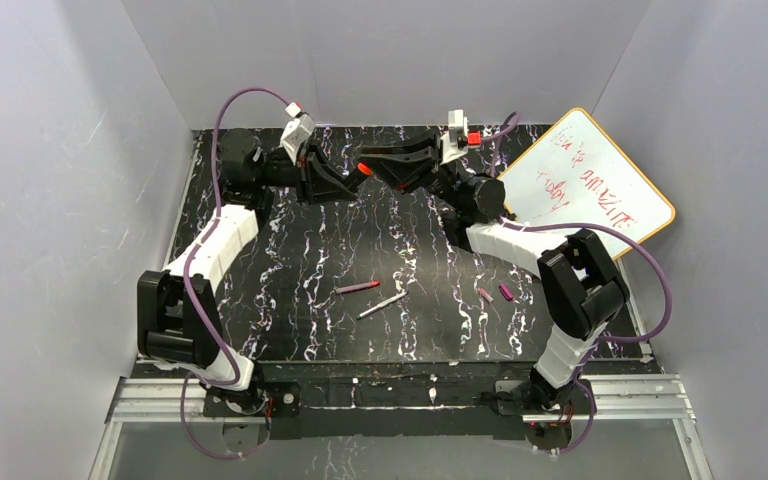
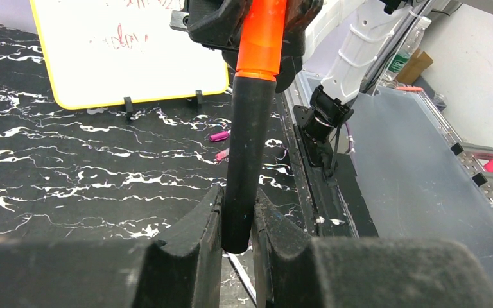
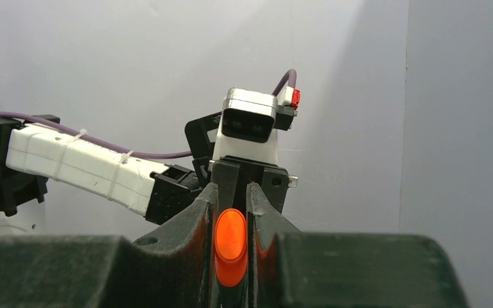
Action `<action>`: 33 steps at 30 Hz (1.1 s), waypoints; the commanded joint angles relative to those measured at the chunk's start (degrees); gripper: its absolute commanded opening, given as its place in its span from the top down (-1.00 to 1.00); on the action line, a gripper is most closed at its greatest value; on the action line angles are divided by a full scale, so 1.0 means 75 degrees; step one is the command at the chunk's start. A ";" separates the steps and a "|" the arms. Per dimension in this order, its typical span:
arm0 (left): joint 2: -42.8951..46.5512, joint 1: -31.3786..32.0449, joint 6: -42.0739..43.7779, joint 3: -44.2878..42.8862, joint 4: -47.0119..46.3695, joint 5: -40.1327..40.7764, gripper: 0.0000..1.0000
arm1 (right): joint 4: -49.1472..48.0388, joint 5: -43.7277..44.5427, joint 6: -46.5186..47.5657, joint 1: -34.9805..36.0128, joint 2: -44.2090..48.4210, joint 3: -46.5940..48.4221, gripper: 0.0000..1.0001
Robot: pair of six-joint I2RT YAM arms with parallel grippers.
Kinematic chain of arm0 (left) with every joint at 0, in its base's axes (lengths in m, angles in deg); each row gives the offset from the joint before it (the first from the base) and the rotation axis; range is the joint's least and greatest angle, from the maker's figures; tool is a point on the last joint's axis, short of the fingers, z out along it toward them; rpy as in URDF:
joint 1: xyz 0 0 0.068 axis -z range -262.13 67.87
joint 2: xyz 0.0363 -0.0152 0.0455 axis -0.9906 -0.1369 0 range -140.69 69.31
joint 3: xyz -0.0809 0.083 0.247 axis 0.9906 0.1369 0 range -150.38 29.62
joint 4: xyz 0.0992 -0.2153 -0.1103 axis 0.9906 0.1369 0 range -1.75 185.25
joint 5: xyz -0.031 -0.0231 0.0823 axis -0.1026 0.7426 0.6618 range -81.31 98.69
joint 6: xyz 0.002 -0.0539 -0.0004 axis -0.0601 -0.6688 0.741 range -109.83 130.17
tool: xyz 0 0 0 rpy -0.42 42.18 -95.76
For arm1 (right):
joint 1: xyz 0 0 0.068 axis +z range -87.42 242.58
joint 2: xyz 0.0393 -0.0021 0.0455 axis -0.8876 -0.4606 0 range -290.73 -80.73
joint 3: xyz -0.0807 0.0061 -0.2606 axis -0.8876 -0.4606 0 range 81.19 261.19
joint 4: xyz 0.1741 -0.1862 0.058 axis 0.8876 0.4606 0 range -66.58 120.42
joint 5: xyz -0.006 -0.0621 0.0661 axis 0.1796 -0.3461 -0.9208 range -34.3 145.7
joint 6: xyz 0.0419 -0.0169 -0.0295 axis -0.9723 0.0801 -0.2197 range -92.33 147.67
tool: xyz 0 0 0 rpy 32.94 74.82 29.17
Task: Insert the pens into the pen caps
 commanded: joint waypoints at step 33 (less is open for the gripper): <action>0.1030 0.0276 -0.0333 -0.1707 -0.1160 0.2476 1.00 | 0.2892 -0.3753 0.1554 0.1465 -0.1677 -0.0998 0.97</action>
